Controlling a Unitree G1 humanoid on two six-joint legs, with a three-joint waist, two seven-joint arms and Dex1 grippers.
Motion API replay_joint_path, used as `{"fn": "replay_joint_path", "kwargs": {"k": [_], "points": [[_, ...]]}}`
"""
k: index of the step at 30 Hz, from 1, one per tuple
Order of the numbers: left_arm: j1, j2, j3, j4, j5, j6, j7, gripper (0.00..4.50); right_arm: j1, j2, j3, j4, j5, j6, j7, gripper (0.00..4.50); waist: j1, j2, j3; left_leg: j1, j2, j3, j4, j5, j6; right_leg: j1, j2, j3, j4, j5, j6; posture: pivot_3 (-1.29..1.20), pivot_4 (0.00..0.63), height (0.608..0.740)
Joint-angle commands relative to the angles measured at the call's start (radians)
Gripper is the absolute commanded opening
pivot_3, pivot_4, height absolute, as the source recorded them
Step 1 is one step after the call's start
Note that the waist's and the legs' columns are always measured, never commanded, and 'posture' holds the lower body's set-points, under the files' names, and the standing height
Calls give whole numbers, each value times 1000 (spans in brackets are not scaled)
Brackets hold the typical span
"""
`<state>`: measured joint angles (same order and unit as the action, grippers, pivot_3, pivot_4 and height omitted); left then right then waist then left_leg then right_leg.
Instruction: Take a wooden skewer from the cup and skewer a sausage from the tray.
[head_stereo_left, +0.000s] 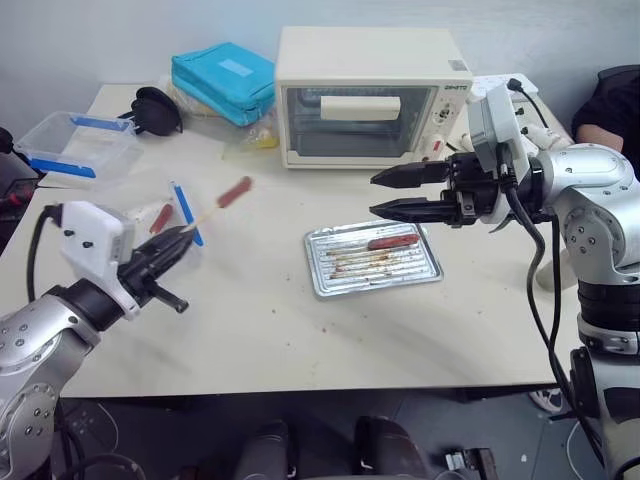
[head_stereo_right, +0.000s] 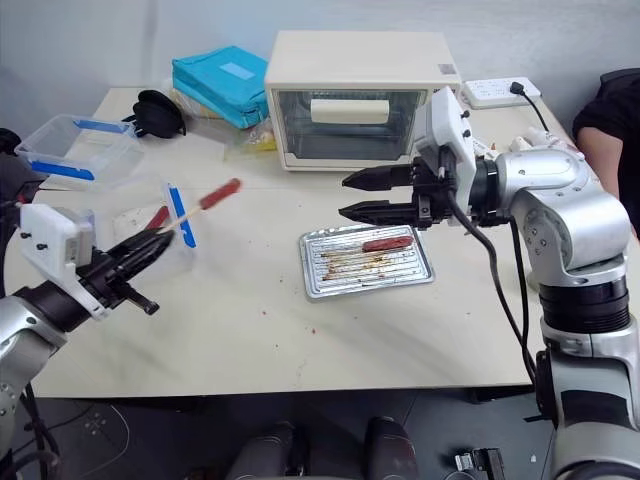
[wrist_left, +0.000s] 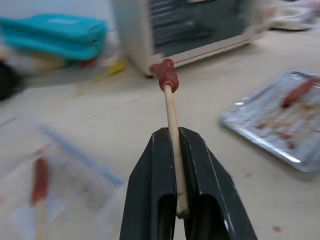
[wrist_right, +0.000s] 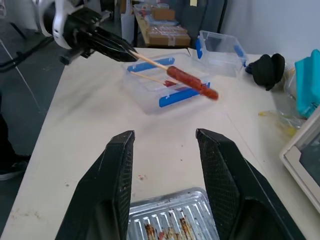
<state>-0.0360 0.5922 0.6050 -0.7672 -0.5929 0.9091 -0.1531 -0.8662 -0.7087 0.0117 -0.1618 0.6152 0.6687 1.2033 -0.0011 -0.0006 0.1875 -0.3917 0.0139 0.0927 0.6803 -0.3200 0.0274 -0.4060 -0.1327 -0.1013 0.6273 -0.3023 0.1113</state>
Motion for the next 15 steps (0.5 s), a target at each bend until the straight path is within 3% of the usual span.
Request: {"fn": "replay_joint_path", "kwargs": {"k": [1, 5, 9, 15], "points": [[-6, -8, 53, 54, 102, -21, 100, 0, 2, 16, -32, -60, 51, 31, -38, 2027, 1, -1, -1, 0, 0, 0, 0, 0, 0, 0, 0, 0, 0, 0, 0, 0, 150, 740], [-28, 10, 56, 230, 153, -112, 64, 0, 1, 16, -36, -89, 82, 55, -52, 2027, 3, -2, -1, 0, 0, 0, 0, 0, 0, 0, 0, -1, 0, 0, 0, 0, 150, 740], [-58, 56, -18, 403, 212, -239, -22, 0, -6, 12, -45, -101, 114, 78, -70, 2027, 0, -2, -1, 0, 0, 1, 0, -1, -1, -1, 0, -2, 0, 0, 0, 0, 150, 740], [-97, 64, -64, 526, 250, -295, -51, 0, 0, -5, -58, -133, 146, 98, -89, 2027, -1, -2, -1, 0, 0, 2, -1, -2, 0, -2, -1, -2, 0, 0, 0, 0, 150, 740]]}}
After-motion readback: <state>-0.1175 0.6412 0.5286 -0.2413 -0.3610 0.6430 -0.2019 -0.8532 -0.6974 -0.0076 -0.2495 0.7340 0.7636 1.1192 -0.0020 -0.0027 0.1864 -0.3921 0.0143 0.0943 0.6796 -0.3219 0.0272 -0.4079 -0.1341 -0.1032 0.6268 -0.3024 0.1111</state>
